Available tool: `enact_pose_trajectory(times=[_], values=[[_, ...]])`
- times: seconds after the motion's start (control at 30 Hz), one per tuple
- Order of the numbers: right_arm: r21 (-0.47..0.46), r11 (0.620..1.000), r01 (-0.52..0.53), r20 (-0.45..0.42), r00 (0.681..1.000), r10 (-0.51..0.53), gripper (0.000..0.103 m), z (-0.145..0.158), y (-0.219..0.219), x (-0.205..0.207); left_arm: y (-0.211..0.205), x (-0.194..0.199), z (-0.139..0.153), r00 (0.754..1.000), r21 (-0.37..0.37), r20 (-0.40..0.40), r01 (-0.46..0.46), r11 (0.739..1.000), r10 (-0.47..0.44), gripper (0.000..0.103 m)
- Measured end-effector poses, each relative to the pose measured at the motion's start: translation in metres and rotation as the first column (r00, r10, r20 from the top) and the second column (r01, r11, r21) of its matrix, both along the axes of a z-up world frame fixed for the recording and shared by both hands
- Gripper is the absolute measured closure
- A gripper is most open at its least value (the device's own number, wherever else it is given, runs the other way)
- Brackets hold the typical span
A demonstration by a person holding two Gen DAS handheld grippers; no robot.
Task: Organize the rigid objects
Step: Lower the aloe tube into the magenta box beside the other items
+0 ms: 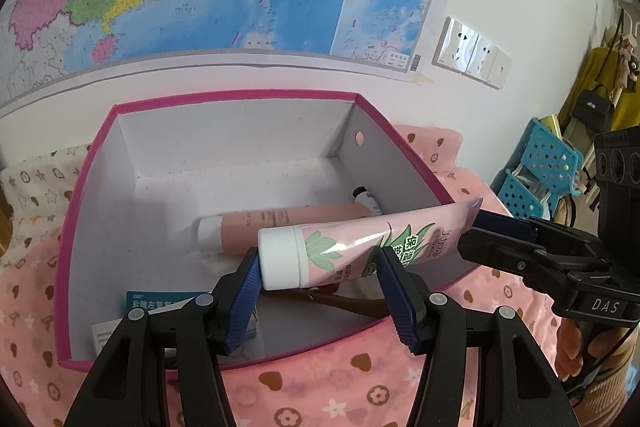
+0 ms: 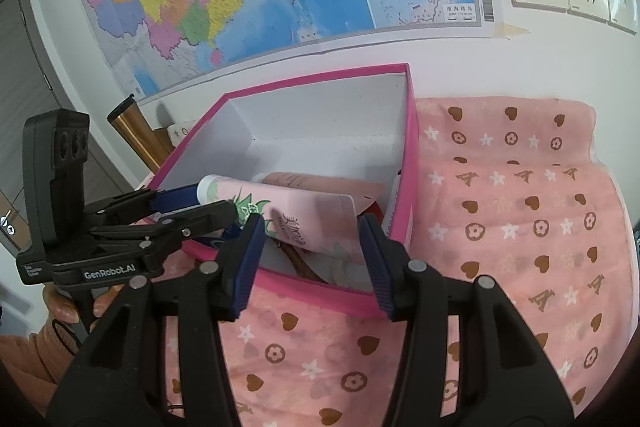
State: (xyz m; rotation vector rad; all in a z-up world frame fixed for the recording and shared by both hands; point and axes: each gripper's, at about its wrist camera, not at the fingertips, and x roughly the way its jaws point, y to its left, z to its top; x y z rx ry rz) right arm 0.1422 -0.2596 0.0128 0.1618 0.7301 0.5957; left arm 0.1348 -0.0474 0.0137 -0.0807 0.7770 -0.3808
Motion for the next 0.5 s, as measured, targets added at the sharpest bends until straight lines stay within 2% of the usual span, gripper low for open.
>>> enact_pose_trajectory(times=[0.5], values=[[-0.013, 1.000, 0.002, -0.025, 1.000, -0.002, 0.051, -0.0039, 0.0017, 0.0073, 0.0002, 0.0070, -0.0067, 1.000, -0.005, -0.025, -0.001, 1.000, 0.000, 0.044]])
